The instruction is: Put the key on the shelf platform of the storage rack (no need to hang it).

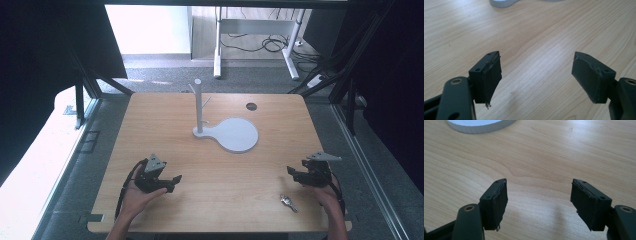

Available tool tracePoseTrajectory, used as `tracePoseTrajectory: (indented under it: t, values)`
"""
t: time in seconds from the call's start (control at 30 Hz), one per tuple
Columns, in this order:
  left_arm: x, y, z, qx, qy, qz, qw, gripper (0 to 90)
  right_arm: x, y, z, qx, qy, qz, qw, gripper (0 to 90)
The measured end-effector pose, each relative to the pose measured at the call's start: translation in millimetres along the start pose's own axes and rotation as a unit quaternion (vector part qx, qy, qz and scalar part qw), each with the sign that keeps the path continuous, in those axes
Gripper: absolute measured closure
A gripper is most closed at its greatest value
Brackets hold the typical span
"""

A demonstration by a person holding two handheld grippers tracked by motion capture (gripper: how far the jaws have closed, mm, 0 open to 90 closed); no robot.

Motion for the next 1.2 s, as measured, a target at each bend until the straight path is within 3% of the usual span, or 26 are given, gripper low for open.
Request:
tracePoseTrajectory:
  t: [0.3, 0.33, 0.37, 0.8, 1.2]
  values:
    - [-2.7, -3.7, -0.9, 0.000, -0.001, 0.004, 1.0000, 24.4, -0.1, -0.2, 1.4, -0.010, 0.004, -0.010, 0.9999, 33.5]
    - [-1.7, -5.0, -2.3, -0.002, -0.005, 0.005, 1.0000, 24.4, 2.2, 2.3, 0.0, -0.016, 0.000, -0.031, 0.9994, 33.8]
    - [-1.9, -5.2, -2.4, -0.001, -0.006, 0.005, 1.0000, 24.4, 3.3, 2.8, -1.1, -0.018, -0.004, -0.033, 0.9993, 34.2]
    - [-6.3, -5.3, 0.5, -0.005, 0.005, -0.004, 1.0000, 26.1, 5.8, -0.1, -1.2, -0.018, -0.002, -0.025, 0.9995, 34.9]
    - [-2.4, -3.3, 0.1, -0.003, 0.004, 0.000, 1.0000, 25.2, 9.8, 6.9, -3.4, 0.000, -0.001, -0.028, 0.9996, 36.6]
Point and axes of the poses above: each handheld gripper's, and its own axes: x roughly backward along the jaws, z roughly out of its underside, y roughly to its left, the point moved 6 cm from there along -x, roughly forward along the jaws, and after that the axes turned 8 degrees about -x, right-handed, at the moved point
